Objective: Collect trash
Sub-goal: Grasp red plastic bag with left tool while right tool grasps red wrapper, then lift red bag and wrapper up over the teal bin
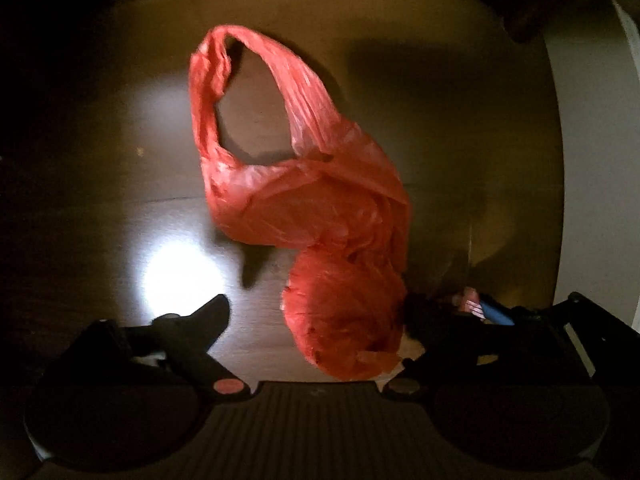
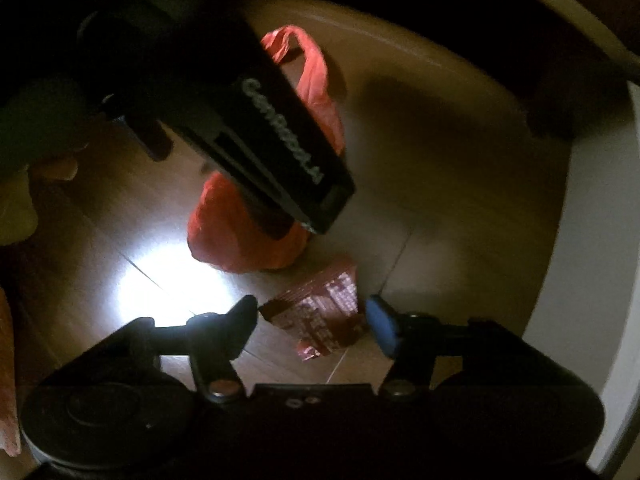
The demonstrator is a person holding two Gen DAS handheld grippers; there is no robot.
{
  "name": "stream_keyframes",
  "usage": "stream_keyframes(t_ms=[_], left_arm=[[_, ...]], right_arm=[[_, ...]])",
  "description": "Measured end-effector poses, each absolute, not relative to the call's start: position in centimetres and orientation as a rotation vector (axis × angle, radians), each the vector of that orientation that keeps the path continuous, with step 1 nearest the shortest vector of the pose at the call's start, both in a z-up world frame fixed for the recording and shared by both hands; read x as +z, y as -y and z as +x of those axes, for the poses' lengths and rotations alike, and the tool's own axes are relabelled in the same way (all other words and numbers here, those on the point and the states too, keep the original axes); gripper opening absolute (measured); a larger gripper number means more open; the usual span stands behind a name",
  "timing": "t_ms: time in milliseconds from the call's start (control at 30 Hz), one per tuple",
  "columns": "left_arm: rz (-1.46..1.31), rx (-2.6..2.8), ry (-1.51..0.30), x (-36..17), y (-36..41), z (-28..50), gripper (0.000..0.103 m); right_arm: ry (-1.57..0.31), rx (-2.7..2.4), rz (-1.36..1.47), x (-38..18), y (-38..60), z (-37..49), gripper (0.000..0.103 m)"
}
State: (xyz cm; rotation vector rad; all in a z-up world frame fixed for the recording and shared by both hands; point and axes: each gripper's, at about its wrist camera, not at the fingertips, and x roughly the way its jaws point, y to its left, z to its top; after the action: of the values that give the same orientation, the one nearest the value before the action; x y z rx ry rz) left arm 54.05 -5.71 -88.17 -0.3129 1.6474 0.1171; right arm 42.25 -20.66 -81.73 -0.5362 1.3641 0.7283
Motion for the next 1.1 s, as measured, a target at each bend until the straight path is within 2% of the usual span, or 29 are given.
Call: stream_keyframes(t_ms=[67,100,133,167,367,533,767,1100], left_arm=[[-0.328,0.115,-1.662,-88.6,5.6,54.0,0.077],[-0.338,0.113,-1.664,-88.6,5.6,54.1,0.075],[-0.344,0.111,-1.665,-88.6,5.7,54.1,0.066],[-0.348,0.109,-1.669,-88.6,5.8,54.2,0.063],[-0.320,0.126,-1.682,-86.8,5.4,53.8,0.060],[-0.317,0.134,-1.661,-80.7,4.3,52.8,0.060],[-0.291,0.115,-1.595,-67.9,3.9,49.7,0.060],[-0.259,0.052,-1.496,-46.7,3.1,44.8,0.060]], right_arm=[[-1.363,0.738,-0.553,-82.2,20.5,42.1,0.051],[-1.365,0.739,-0.561,-82.3,20.6,42.0,0.051],[-1.360,0.738,-0.568,-82.4,20.5,41.8,0.050],[-1.358,0.736,-0.568,-82.3,20.5,41.7,0.050],[-1.388,0.690,-0.512,-81.4,20.7,41.8,0.049],[-1.413,0.596,-0.423,-77.4,21.6,41.3,0.049],[-1.408,0.486,-0.264,-65.9,22.7,40.2,0.049],[-1.315,0.442,-0.141,-43.9,21.3,38.7,0.049]])
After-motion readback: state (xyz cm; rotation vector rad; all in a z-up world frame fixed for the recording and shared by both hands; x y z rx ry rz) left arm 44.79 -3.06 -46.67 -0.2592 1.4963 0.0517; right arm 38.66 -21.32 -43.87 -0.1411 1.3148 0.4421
